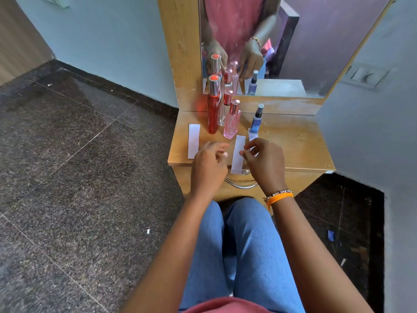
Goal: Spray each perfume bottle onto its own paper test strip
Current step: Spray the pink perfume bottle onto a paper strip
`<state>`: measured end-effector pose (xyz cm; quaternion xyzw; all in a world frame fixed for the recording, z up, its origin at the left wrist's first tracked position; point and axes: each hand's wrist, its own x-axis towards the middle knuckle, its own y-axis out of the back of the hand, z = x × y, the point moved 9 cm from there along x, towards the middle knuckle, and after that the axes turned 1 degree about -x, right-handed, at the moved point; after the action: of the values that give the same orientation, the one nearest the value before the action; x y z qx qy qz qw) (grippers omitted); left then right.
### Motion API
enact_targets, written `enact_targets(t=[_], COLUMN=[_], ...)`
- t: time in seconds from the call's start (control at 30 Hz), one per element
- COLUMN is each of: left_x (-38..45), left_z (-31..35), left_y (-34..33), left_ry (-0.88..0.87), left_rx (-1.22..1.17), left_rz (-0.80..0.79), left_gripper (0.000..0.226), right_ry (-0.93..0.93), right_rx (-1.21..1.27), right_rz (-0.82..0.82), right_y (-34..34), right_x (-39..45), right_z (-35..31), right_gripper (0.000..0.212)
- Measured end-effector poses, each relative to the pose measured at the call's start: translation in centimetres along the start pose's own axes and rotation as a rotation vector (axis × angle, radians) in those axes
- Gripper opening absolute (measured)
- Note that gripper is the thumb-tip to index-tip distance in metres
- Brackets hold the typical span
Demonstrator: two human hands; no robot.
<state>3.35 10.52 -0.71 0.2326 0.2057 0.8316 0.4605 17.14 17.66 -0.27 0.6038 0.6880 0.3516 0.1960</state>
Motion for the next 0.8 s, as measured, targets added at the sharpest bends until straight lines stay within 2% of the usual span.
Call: enact_targets(t=[0.13,0.3,0.4,0.47,0.6,0.8], left_x=[0.3,0.7,0.8,0.9,1.0,0.9], left_z=[-0.4,-1.3,-1.7,-1.8,-1.6,-0.2], left_y=[0.1,0.2,0.5,0.7,1.1,1.2], left_ry=[0.036,0.093,0.099,0.099,0.085,0.043], left_rx=[-0.060,-0.111,-0.127,-0.139,-0.163,-0.299], left_rz=[0.002,0.033,0.051,0.058,0.059,0.049], left_gripper=[0.028,0.028,0.027,0.027,0.025,0.033], right_ry=[0.037,0.153,0.157,0.142,0.096,0.096], right_rx=[-0.020,0.079,0.084,0.115,0.188,0.184], right_rz=[0.047,0.072,0.061,0.067,0.082,0.086], right_y=[0.6,-0.1,-1.4,-2.1,-2.5,-0.7], right_x=[0.5,1.6,2.5,3.3,4.3,2.4], right_z=[-0.7,-3.8,-4.6,-4.6,-4.2,-4.0], right_gripper=[0.016,0.048,0.063,0.059,0.030,0.038])
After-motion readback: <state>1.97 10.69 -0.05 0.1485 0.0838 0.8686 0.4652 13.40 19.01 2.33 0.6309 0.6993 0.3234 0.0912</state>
